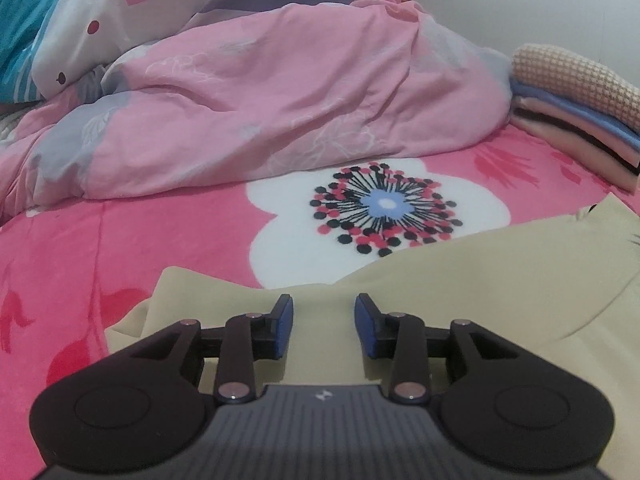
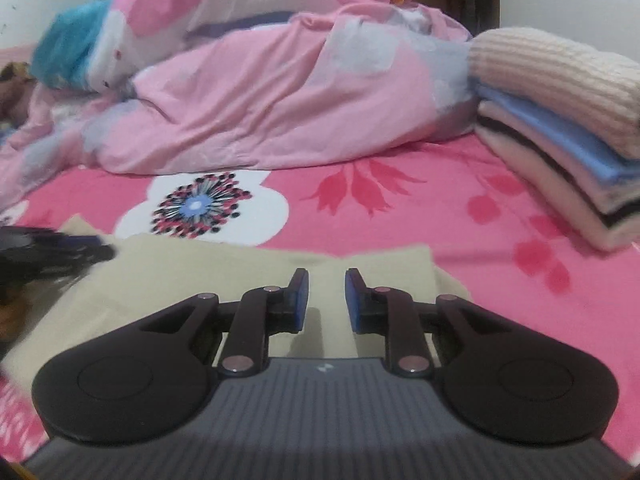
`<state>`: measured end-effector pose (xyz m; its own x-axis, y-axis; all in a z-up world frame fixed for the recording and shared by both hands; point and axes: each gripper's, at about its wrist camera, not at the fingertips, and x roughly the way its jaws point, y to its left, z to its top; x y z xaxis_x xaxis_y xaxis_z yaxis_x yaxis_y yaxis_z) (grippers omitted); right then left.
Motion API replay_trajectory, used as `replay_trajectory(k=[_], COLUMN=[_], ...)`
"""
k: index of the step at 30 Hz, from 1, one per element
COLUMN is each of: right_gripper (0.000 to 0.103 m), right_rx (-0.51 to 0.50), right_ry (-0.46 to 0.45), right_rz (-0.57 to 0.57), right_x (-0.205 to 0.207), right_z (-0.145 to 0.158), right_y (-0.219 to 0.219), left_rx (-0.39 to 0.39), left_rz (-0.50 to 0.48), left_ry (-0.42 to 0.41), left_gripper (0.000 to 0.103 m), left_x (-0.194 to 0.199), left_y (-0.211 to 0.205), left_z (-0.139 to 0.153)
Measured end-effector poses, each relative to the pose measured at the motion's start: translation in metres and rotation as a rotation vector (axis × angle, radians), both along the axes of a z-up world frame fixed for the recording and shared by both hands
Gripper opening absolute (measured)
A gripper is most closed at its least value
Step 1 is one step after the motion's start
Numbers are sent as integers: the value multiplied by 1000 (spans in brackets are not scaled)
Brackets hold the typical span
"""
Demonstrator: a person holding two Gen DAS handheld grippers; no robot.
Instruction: Fold clothes
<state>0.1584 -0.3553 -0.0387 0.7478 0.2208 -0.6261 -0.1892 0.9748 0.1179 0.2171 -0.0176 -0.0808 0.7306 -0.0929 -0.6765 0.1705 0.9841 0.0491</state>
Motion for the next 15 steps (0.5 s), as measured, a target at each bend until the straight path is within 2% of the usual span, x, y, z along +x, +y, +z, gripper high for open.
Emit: replay_trajectory(k=[3, 5, 7, 8, 15], right_gripper=[17, 17, 18, 20, 18], right_rx=[-29, 32, -4, -19, -99], right_ry=[82, 59, 40, 34, -4], right_rz=[-22, -17, -49, -27, 209], right_x=[-4, -9, -16, -23, -76], right_z=[-39, -44, -29, -25, -12], right_y=[-15, -27, -27, -20, 43], left_rx=[11, 16, 13, 7, -12], left_rz=[-2, -4, -8, -9, -9], left_ry=[-6, -8, -8, -8, -21], left_gripper=[37, 37, 37, 37, 38], left_x=[0, 1, 1, 2, 1], left_y=[-3, -4, -3, -2, 1], left_z=[0, -1, -1, -2, -4])
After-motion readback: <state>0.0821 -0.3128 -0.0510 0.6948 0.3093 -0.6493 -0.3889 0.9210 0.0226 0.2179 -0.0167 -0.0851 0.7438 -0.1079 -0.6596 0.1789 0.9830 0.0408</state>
